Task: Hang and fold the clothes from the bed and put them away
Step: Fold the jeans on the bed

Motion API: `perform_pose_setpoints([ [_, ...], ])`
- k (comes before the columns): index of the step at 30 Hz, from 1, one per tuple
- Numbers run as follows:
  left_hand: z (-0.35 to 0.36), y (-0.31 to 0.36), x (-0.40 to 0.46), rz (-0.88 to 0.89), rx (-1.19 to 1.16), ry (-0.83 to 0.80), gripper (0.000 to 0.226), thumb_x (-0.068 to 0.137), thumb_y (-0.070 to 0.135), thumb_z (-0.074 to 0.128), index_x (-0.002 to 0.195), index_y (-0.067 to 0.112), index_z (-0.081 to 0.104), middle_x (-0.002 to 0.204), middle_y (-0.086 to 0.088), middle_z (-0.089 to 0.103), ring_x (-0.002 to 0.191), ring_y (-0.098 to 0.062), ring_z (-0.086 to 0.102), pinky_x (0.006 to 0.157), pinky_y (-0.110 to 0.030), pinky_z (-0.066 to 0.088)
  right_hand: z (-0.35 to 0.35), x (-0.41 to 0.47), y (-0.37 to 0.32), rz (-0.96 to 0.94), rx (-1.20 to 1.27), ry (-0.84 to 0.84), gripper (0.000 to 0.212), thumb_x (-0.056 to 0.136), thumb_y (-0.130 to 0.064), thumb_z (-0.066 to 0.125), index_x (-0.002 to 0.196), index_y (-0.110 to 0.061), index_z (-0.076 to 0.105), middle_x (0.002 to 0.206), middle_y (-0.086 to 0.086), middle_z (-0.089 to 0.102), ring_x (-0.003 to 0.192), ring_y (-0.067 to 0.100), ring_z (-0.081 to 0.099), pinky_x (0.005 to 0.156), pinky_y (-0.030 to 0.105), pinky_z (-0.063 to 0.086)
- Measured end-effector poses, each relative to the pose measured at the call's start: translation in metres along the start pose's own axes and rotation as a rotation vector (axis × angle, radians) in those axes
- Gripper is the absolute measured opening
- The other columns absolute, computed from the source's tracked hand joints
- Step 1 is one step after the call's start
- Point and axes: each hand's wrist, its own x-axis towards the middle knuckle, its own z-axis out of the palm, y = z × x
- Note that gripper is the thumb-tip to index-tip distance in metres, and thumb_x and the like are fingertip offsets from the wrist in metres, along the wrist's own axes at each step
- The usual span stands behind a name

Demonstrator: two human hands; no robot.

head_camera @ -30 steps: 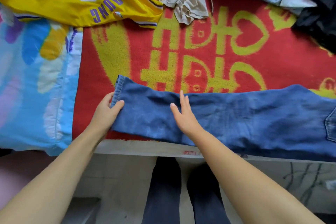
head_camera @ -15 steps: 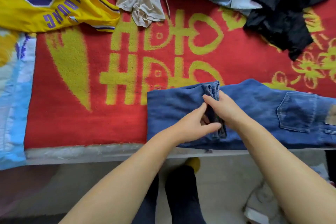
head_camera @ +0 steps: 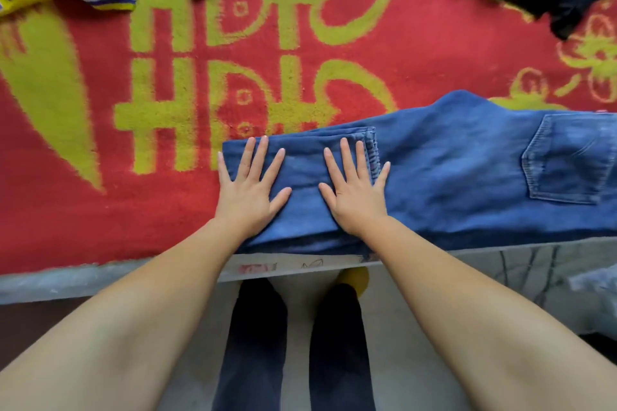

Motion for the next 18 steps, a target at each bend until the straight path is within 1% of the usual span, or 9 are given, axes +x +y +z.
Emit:
perform_pose_setpoints([
  [2, -0.009, 0.004, -0.005, -0.023, -0.034, 0.014, 0.074, 0.093, 0.06, 0.027, 0.151, 0.028, -0.006, 0.156, 0.0, -0.023, 0.143, -0.015, -0.025, 0.111, -0.058, -0.013, -0.005, -0.004, 0.0, -0.023, -0.013, 0.006, 0.062, 0.099, -0.054, 0.016, 0.148, -0.036, -0.018, 0.155, -0.005, -0.031, 0.142, 0.02, -0.031, 0.106, 0.066, -0.016],
  [4, -0.025, 0.01, -0.017, -0.207, -0.189, 0.108, 0.081, 0.091, 0.048, 0.047, 0.153, 0.02, 0.003, 0.16, -0.009, -0.006, 0.148, -0.024, -0.006, 0.115, -0.054, -0.002, -0.01, -0.016, 0.0, -0.034, -0.042, 0.086, 0.062, 0.099, -0.052, 0.015, 0.148, -0.033, -0.018, 0.154, -0.002, -0.031, 0.141, 0.02, -0.032, 0.105, 0.063, -0.021],
  [7, -0.04, 0.011, -0.037, -0.717, -0.768, 0.171, 0.078, 0.087, 0.029, 0.063, 0.15, 0.012, 0.02, 0.147, -0.016, 0.037, 0.135, -0.033, 0.035, 0.109, -0.046, 0.03, -0.003, -0.042, 0.01, -0.018, 0.031, 0.043, 0.064, 0.098, -0.051, 0.016, 0.147, -0.028, -0.018, 0.154, 0.001, -0.03, 0.14, 0.022, -0.032, 0.111, 0.057, -0.016],
  [9, -0.047, 0.012, -0.041, -0.927, -1.133, 0.017, 0.059, 0.087, 0.022, 0.065, 0.138, 0.009, 0.038, 0.129, -0.015, 0.056, 0.118, -0.032, 0.054, 0.097, -0.041, 0.044, 0.005, -0.051, 0.018, 0.002, 0.085, -0.121, 0.066, 0.1, -0.053, 0.018, 0.151, -0.025, -0.014, 0.157, 0.004, -0.026, 0.143, 0.025, -0.028, 0.116, 0.054, -0.007],
  [12, -0.075, 0.01, -0.034, -0.856, -1.491, -0.106, 0.029, 0.09, 0.008, 0.061, 0.118, 0.011, 0.055, 0.113, -0.013, 0.066, 0.096, -0.024, 0.066, 0.073, -0.033, 0.054, -0.008, -0.044, 0.019, 0.012, 0.165, -0.297, 0.068, 0.099, -0.056, 0.017, 0.152, -0.025, -0.012, 0.157, 0.003, -0.028, 0.143, 0.026, -0.027, 0.115, 0.056, -0.009],
  [14, -0.111, 0.022, -0.03, -0.7, -1.554, -0.083, 0.033, 0.086, 0.008, 0.063, 0.117, 0.018, 0.054, 0.11, -0.007, 0.067, 0.088, -0.014, 0.066, 0.068, -0.028, 0.052, -0.038, -0.041, 0.015, 0.053, 0.318, -0.409, 0.065, 0.099, -0.056, 0.017, 0.153, -0.027, -0.004, 0.159, 0.0, -0.022, 0.145, 0.024, -0.023, 0.113, 0.06, -0.009],
  [16, -0.152, 0.05, -0.027, -0.52, -1.487, -0.029, 0.043, 0.074, 0.016, 0.065, 0.115, 0.024, 0.053, 0.108, 0.001, 0.067, 0.089, -0.006, 0.065, 0.071, -0.024, 0.051, -0.078, -0.049, 0.017, 0.087, 0.72, -0.434, 0.061, 0.099, -0.056, 0.021, 0.154, -0.03, 0.011, 0.161, -0.006, -0.002, 0.148, 0.018, -0.01, 0.117, 0.055, -0.003],
  [17, -0.171, 0.068, -0.026, -0.428, -1.436, -0.014, 0.043, 0.07, 0.02, 0.062, 0.111, 0.03, 0.054, 0.104, 0.007, 0.066, 0.087, -0.001, 0.064, 0.071, -0.021, 0.05, -0.098, -0.057, 0.019, 0.056, 1.005, -0.418, 0.058, 0.099, -0.057, 0.026, 0.152, -0.034, 0.019, 0.159, -0.012, 0.011, 0.148, 0.012, 0.004, 0.119, 0.047, 0.009],
  [18, -0.189, 0.093, -0.023, -0.326, -1.39, -0.007, 0.042, 0.068, 0.023, 0.059, 0.106, 0.037, 0.052, 0.102, 0.013, 0.064, 0.086, 0.005, 0.063, 0.073, -0.019, 0.049, -0.122, -0.068, 0.027, 0.012, 1.279, -0.395, 0.053, 0.097, -0.059, 0.03, 0.147, -0.04, 0.029, 0.154, -0.019, 0.026, 0.144, 0.006, 0.022, 0.114, 0.037, 0.027],
])
